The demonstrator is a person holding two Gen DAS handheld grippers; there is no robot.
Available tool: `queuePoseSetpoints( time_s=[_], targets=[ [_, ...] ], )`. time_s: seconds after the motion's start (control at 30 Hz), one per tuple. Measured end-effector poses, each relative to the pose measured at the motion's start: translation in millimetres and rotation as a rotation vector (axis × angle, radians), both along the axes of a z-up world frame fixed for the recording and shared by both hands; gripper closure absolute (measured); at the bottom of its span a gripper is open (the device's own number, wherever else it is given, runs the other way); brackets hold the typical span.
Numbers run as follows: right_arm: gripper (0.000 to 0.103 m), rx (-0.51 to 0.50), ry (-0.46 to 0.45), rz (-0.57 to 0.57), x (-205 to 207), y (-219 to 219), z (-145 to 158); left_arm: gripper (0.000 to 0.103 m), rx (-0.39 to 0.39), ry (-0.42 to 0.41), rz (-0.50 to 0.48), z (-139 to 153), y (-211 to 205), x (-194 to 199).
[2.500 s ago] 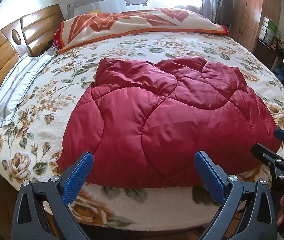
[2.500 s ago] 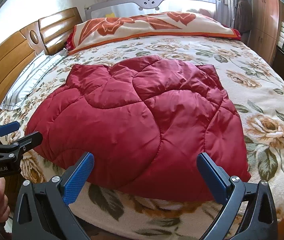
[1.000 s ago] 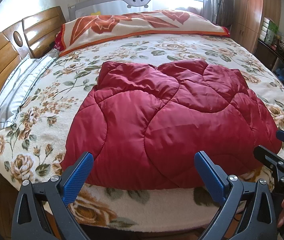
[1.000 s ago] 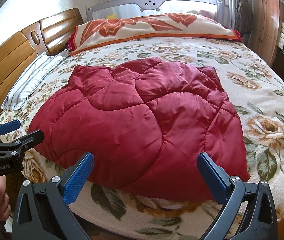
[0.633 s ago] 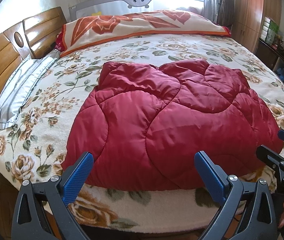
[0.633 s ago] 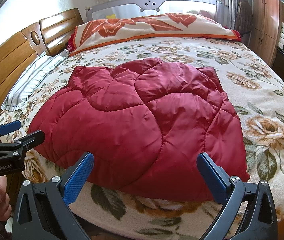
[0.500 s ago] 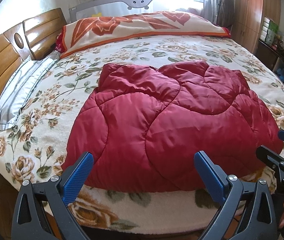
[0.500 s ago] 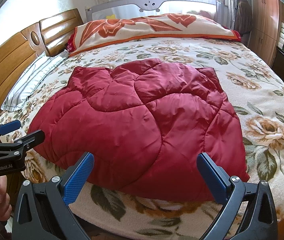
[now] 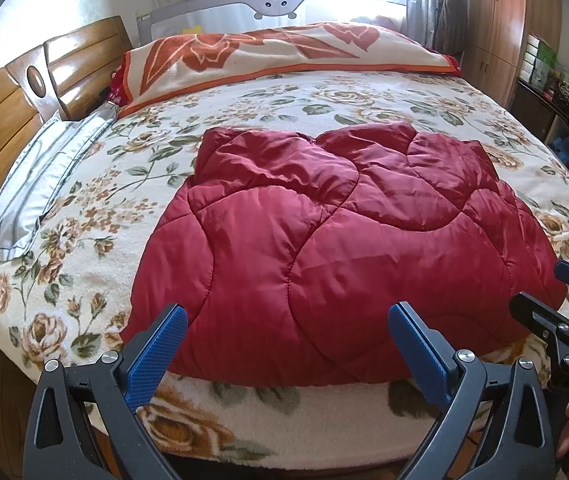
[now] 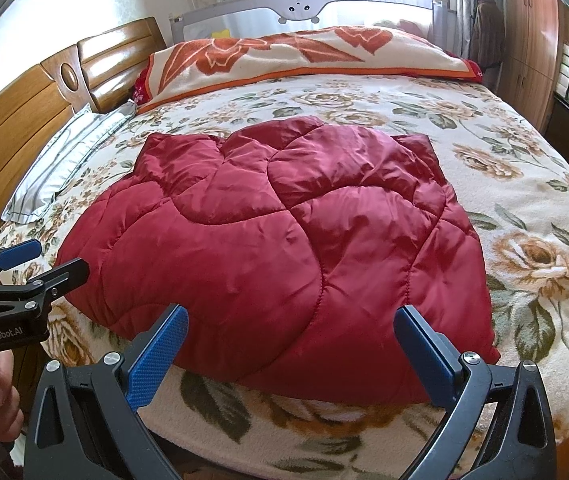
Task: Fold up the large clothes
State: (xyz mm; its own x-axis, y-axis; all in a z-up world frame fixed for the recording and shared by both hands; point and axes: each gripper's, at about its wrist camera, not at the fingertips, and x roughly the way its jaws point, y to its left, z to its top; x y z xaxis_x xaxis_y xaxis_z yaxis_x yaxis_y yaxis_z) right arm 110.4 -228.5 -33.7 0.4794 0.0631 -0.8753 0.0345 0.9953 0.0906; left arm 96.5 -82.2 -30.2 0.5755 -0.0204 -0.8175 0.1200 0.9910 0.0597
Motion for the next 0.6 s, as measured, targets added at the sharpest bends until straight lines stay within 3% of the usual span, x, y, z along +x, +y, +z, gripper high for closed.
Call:
queuePoseSetpoints(
  time_s=[0.6],
  targets=[
    [0.000,0.000,-0.001,-0.001,0.2,-0.2,-0.2,0.002,-0.006,0.005,-0.003,-1.3,-0.8,1.2]
  ],
)
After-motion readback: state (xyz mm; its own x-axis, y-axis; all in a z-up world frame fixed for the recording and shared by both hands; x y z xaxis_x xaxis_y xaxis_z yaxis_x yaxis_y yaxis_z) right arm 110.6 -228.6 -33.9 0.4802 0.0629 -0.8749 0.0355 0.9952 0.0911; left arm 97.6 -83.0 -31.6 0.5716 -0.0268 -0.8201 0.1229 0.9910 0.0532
